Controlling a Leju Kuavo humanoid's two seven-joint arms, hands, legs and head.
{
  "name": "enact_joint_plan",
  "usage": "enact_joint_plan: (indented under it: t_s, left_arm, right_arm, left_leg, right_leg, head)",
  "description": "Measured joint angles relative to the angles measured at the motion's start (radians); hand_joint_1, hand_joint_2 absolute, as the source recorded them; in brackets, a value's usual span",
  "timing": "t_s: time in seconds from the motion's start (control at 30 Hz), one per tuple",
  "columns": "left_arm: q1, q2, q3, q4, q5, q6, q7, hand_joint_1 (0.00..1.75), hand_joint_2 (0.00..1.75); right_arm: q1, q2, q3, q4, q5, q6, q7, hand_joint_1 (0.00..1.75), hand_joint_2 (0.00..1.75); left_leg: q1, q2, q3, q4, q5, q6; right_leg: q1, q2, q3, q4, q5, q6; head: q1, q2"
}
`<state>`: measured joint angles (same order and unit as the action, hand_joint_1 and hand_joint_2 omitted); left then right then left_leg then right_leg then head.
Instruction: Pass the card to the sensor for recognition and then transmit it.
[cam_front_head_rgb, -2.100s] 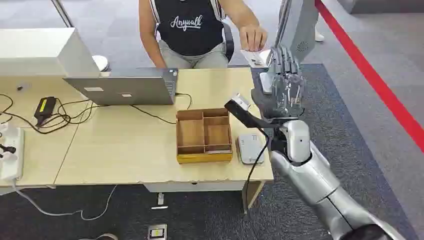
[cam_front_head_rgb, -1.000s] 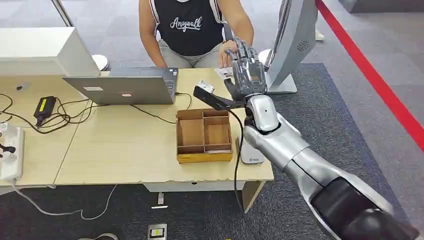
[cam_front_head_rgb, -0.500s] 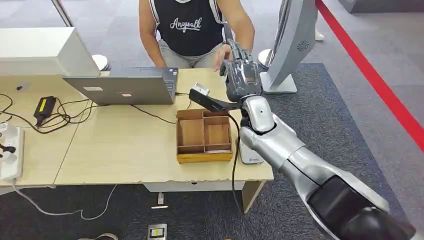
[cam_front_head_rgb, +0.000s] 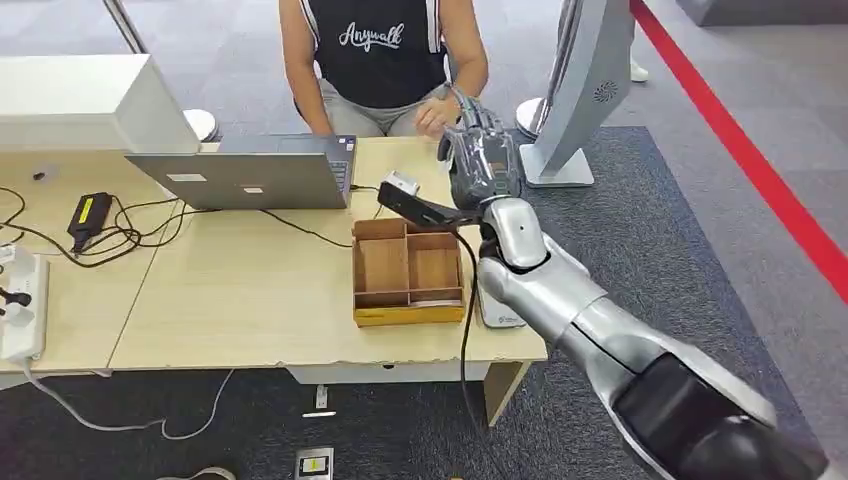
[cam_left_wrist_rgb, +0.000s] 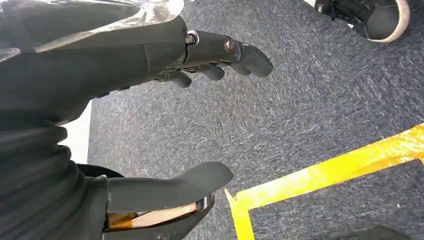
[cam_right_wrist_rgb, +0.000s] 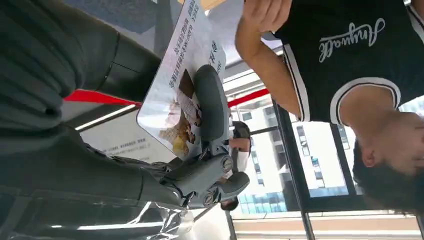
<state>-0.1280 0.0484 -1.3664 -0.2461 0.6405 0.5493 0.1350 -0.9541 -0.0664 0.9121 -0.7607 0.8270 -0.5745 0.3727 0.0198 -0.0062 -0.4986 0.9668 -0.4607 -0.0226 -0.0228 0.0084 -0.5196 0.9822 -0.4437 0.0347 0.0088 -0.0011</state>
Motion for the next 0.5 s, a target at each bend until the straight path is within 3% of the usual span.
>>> enact_joint_plan:
  t_s: [0.2, 0.5]
  left_arm:
    - [0.001, 0.000, 0.000, 0.000, 0.008, 0.005, -0.008, 0.00, 1.75]
    - [0.005, 0.000, 0.000, 0.000, 0.018, 0.005, -0.006, 0.00, 1.75]
  right_arm:
    - [0.011, -0.014, 0.002, -0.008, -0.023, -0.007, 0.010, 1.75, 1.75]
    - [0.126, -0.137, -0.014, -0.137, -0.072, -0.059, 0.069, 1.75, 1.75]
  left_leg:
    - [0.000, 0.000, 0.000, 0.000, 0.000, 0.000]
    - [0.000, 0.000, 0.000, 0.001, 0.000, 0.000]
  right_leg:
    - [0.000, 0.000, 0.000, 0.000, 0.000, 0.000]
    - [0.000, 0.000, 0.000, -0.001, 0.000, 0.000]
  head:
    - [0.000, 0.000]
    - [0.000, 0.000]
